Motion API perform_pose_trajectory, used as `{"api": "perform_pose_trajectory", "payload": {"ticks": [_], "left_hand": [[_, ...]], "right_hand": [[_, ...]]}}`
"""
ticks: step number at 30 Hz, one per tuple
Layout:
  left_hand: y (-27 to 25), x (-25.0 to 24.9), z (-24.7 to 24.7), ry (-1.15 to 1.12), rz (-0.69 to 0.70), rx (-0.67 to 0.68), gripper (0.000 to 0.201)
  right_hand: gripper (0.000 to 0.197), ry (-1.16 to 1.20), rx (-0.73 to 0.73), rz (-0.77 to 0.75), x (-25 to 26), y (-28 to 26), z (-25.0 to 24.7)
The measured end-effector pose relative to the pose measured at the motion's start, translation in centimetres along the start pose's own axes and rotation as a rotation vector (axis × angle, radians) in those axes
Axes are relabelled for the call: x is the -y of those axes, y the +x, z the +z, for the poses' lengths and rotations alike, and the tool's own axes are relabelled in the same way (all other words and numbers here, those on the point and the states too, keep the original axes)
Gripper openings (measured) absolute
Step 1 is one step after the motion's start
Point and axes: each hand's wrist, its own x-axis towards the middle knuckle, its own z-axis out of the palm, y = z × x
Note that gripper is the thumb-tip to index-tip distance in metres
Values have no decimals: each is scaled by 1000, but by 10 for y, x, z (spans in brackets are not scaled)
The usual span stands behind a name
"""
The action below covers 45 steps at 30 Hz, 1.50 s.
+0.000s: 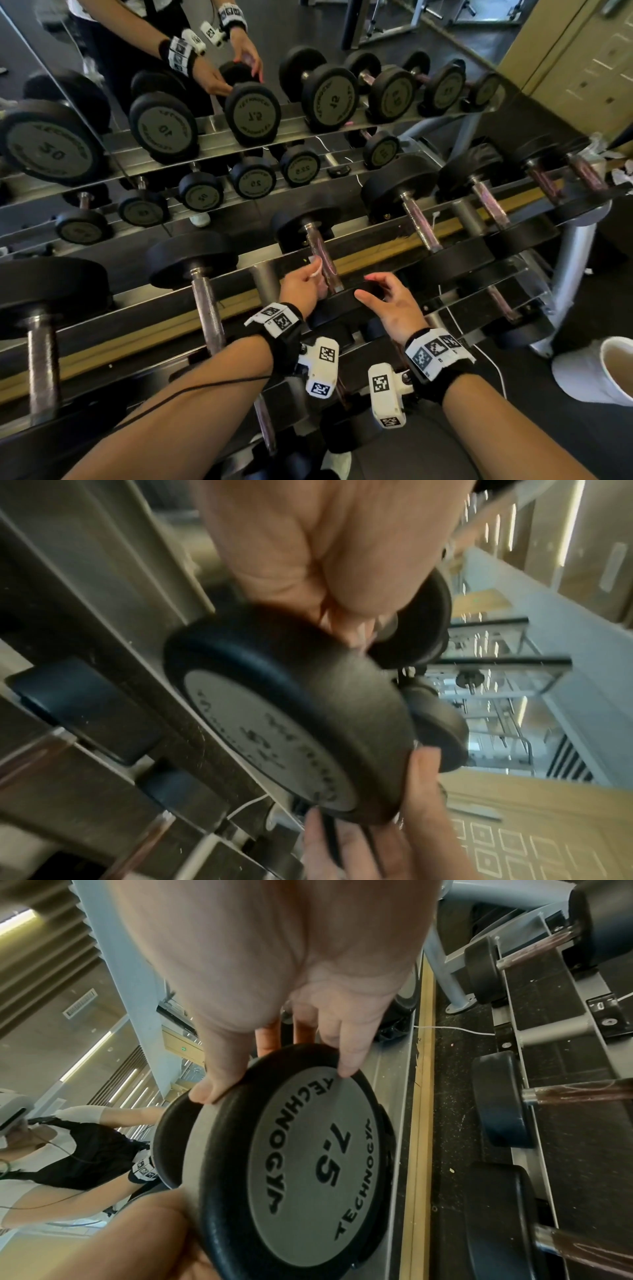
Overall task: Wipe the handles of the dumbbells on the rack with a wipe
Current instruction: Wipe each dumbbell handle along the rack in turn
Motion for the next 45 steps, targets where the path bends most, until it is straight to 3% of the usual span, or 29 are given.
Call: {"api": "perform_pose_trajectory", "payload": {"ticks": [3, 7, 8, 12, 14, 16, 19, 24, 26, 32, 37, 42, 45], "left_hand": [[-1, 8, -7, 278, 44, 49, 26], [7, -6, -29, 574, 74, 263, 20], [10, -11, -33, 549, 63, 265, 19], [34, -17, -37, 174, 27, -56, 24], [37, -15, -25, 55, 7, -113, 27], [35, -10, -11, -7, -3, -76, 20], [24, 1, -2, 82, 4, -51, 21], [12, 6, -18, -62, -159, 27, 26], [14, -1, -26, -116, -194, -3, 27], [32, -25, -9, -192, -111, -128, 37], [18, -11, 3, -220, -72, -70, 25], [22, -2, -18, -253, -91, -63, 47], [33, -10, -17, -334, -104, -89, 50]], "right_hand": [[43, -3, -8, -2, -2, 0, 0], [41, 14, 11, 8, -1, 0, 0], [41, 14, 13, 7, -1, -1, 0], [43, -3, 12, 2, -1, -2, -1], [43, -21, 4, -4, -1, -5, 1], [45, -57, -2, -15, -2, -8, 3], [47, -63, 9, -29, -5, -12, 7], [48, -63, 27, -18, -9, -9, 6], [46, -59, 37, -22, -10, -8, 5], [44, -58, 38, -21, -14, -6, 5], [41, 4, 43, -17, -15, -6, 6], [40, 49, 49, -23, -15, -6, 7], [41, 32, 48, -20, -17, -5, 6]]}}
